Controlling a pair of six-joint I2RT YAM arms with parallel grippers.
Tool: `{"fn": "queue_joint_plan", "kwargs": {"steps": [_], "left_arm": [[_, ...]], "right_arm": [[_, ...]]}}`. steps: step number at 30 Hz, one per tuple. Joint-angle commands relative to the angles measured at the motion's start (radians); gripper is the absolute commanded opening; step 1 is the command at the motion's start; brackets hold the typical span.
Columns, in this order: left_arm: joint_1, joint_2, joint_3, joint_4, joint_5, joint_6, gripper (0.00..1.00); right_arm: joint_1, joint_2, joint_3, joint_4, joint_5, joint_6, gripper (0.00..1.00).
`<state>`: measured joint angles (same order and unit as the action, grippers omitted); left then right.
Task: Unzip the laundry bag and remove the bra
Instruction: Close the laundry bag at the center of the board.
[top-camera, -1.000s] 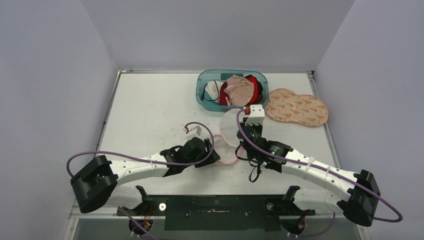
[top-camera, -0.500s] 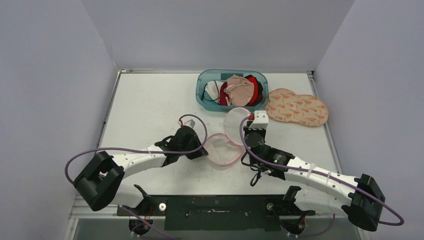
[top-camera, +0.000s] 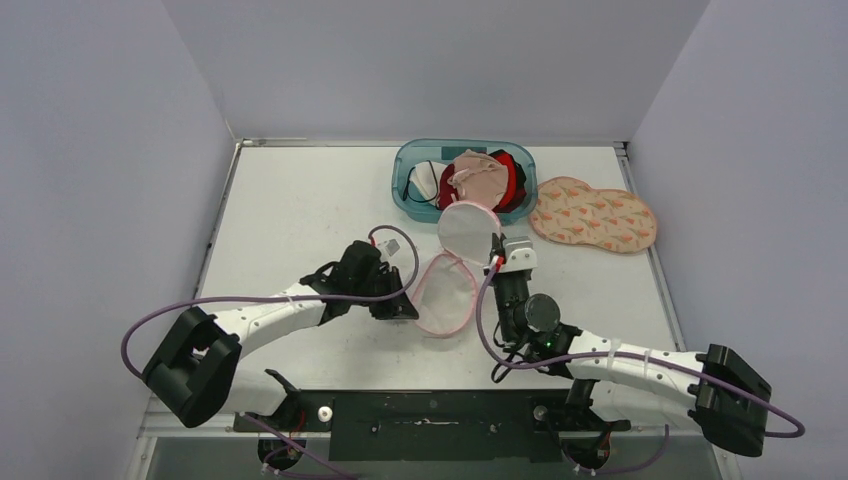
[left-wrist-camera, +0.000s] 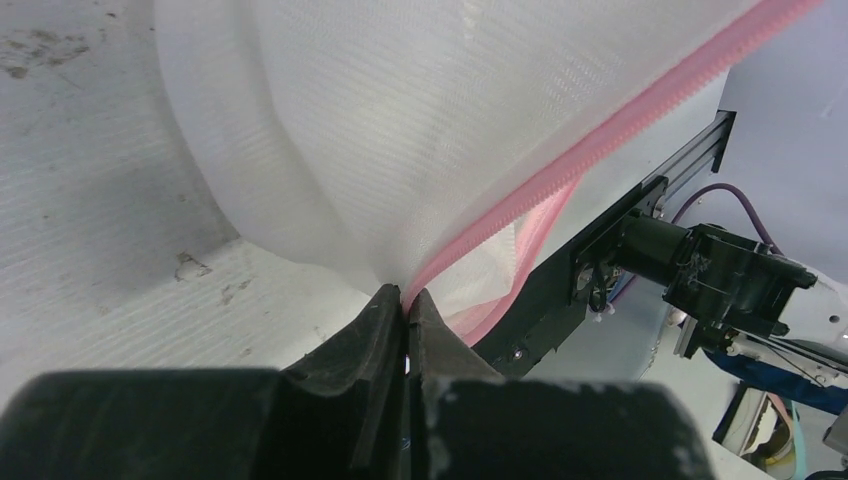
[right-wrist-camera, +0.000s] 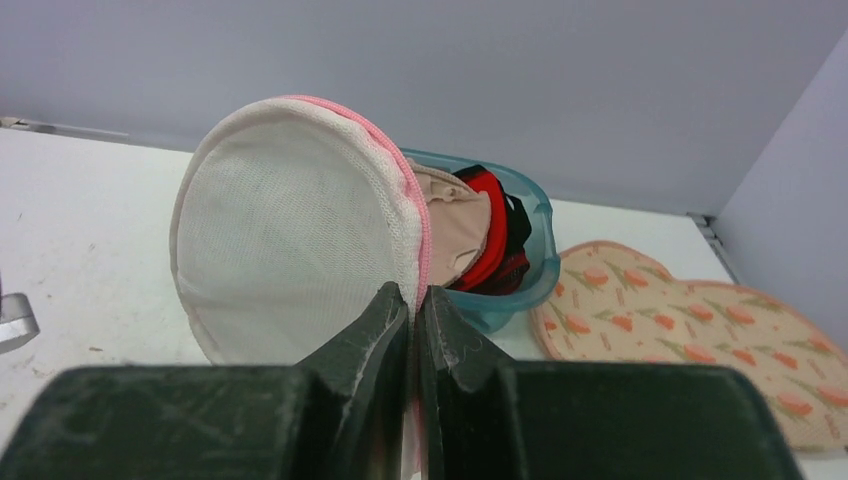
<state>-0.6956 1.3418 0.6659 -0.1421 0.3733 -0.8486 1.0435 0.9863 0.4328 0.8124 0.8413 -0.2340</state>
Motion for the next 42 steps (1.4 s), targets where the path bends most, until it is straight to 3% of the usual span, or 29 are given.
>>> {"fn": "queue_joint_plan", "kwargs": {"steps": [1, 4, 11, 19, 22, 24, 27, 30, 34, 39, 42], "left_arm": [[0.042, -0.01, -0.017, 0.01, 0.061, 0.022, 0.0], [0.055, 0.0, -0.041, 0.054, 0.063, -0.002, 0.0], [0.079, 0.0, -0.06, 0.103, 0.108, -0.027, 0.0], [0.121, -0.017, -0.078, 0.128, 0.135, -0.044, 0.0], [0.139, -0.011, -0.098, 0.188, 0.145, -0.065, 0.0], [0.147, -0.007, -0.107, 0.204, 0.144, -0.073, 0.0], [0.152, -0.004, -0.124, 0.228, 0.132, -0.09, 0.0], [0.155, -0.002, -0.133, 0.239, 0.116, -0.1, 0.0], [0.158, 0.006, -0.134, 0.243, 0.096, -0.104, 0.0], [0.159, 0.008, -0.137, 0.241, 0.061, -0.099, 0.0], [0.157, 0.001, -0.136, 0.224, 0.044, -0.097, 0.0]], "right_arm": [[0.045, 0.041, -0.036, 0.293, -0.095, -0.289, 0.05], [0.09, 0.069, -0.076, 0.329, -0.133, -0.373, 0.05], [0.235, 0.3, -0.149, 0.622, -0.038, -0.671, 0.05], [0.353, 0.458, -0.188, 0.726, 0.022, -0.755, 0.05], [0.407, 0.424, -0.178, 0.601, 0.059, -0.702, 0.09], [0.425, 0.373, -0.153, 0.401, 0.055, -0.601, 0.24], [0.434, 0.278, -0.099, 0.075, -0.003, -0.427, 0.62], [0.444, 0.192, -0.078, -0.055, -0.034, -0.352, 0.77], [0.453, 0.065, -0.023, -0.246, -0.098, -0.219, 0.87], [0.441, -0.061, 0.009, -0.431, -0.251, -0.005, 0.9], [0.365, -0.092, 0.027, -0.495, -0.324, 0.173, 0.9]]}}
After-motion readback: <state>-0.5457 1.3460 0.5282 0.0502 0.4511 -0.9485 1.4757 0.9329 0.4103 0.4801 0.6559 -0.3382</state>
